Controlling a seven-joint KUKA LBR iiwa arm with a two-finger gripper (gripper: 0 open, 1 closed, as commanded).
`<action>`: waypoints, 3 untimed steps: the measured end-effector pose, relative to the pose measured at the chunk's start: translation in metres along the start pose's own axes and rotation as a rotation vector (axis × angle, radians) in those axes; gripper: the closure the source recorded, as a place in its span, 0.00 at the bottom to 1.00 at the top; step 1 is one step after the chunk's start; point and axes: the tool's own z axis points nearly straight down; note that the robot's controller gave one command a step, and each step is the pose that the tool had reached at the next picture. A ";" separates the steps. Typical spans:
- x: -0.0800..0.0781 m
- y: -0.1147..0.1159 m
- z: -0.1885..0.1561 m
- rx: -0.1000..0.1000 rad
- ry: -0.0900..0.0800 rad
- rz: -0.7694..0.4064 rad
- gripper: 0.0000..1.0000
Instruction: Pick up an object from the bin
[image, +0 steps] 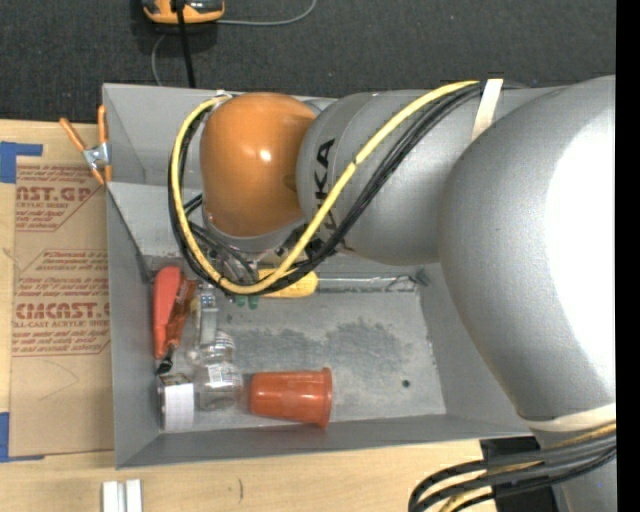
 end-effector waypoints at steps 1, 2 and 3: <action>-0.002 -0.001 -0.005 -0.001 -0.007 0.002 0.00; 0.025 -0.027 0.049 -0.002 -0.010 -0.299 0.00; 0.047 -0.042 0.054 -0.001 -0.006 -0.395 0.00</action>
Offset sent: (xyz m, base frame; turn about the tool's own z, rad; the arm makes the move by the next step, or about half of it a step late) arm -0.0523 -0.0558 -0.1056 -0.5776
